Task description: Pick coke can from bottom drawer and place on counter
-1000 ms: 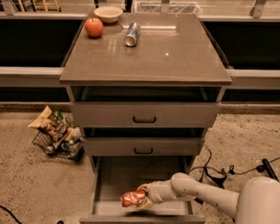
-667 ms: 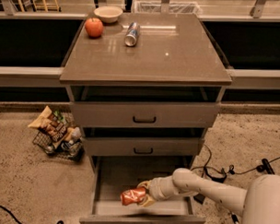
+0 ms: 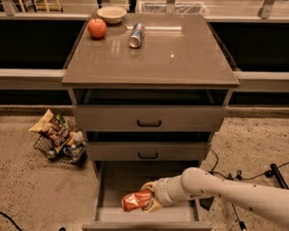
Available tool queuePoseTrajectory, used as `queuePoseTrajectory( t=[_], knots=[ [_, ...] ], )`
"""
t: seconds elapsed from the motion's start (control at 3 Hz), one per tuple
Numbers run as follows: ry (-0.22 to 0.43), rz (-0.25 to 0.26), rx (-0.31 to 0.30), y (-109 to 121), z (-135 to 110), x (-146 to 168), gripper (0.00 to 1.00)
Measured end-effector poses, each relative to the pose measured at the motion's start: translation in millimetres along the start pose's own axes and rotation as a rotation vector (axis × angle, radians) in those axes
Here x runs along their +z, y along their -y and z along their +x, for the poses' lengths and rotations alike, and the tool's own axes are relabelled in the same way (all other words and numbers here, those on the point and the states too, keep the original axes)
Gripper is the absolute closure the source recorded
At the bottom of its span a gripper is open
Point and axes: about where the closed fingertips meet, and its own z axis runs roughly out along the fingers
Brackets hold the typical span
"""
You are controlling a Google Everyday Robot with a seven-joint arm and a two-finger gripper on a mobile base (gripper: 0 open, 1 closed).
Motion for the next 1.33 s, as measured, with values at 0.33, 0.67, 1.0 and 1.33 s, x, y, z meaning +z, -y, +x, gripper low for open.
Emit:
queuePoseTrajectory(
  t=[0.33, 0.67, 1.0, 1.33],
  knots=[
    [-0.031, -0.023, -0.048, -11, -15, -17, 1.00],
    [-0.031, -0.023, -0.048, -11, -15, -17, 1.00],
    [0.012, -0.009, -0.054, -3, -28, -45, 1.00],
    [0.068, 0.045, -0.076, 25, -69, -132, 1.00]
  ],
)
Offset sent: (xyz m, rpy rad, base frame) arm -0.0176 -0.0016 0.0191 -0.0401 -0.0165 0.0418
